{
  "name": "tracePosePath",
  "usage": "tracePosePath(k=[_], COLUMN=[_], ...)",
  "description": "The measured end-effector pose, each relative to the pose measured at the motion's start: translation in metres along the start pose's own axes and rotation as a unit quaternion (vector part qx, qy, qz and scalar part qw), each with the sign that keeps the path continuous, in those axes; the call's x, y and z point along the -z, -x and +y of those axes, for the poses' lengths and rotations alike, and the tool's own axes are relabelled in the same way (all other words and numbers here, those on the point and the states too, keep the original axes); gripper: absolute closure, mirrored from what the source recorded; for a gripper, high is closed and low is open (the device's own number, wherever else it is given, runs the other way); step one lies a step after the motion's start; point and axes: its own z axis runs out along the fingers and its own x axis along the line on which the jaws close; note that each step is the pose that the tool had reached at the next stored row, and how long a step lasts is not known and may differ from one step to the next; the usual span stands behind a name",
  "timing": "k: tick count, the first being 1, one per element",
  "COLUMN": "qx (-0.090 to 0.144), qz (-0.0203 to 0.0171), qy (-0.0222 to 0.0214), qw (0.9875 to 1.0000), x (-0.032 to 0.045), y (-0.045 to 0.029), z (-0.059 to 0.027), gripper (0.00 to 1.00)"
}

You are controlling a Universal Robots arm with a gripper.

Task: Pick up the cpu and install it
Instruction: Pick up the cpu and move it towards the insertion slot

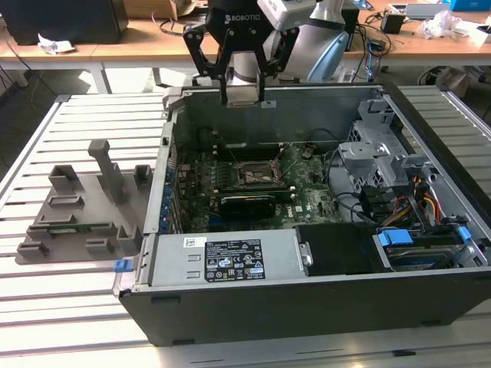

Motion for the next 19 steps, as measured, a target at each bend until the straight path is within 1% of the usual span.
tracePosePath(k=[3,5,6,10,11,12,13,15,17,18,19], qx=[0.000,0.000,0.000,0.000,0.000,0.000,0.000,0.000,0.000,0.000,0.000], qz=[0.0001,0.0002,0.0002,0.0004,0.0004,0.0005,0.0005,0.0005,0.0006,0.0006,0.0007], qy=[0.0000,0.0000,0.0000,0.0000,0.0000,0.0000,0.0000,0.0000,0.0000,0.0000,0.0000], qw=[1.0000,1.0000,1.0000,1.0000,1.0000,1.0000,1.0000,1.0000,1.0000,1.0000,1.0000], x=[-0.0001,-0.0003,-0.0004,-0.0007,-0.0008,-0.0008,-0.0009,-0.0011,-0.0012,-0.0013,-0.0013], y=[0.0121,0.0236,0.0273,0.0568,0.0625,0.0652,0.0705,0.0834,0.0894,0.0956,0.1000], z=[-0.0006,-0.0012,-0.0014,-0.0030,-0.0033,-0.0034,-0.0036,-0.0044,-0.0047,-0.0050,-0.0052], gripper=[0.45,0.45,0.45,0.45,0.45,0.45,0.45,0.45,0.45,0.45,0.45])
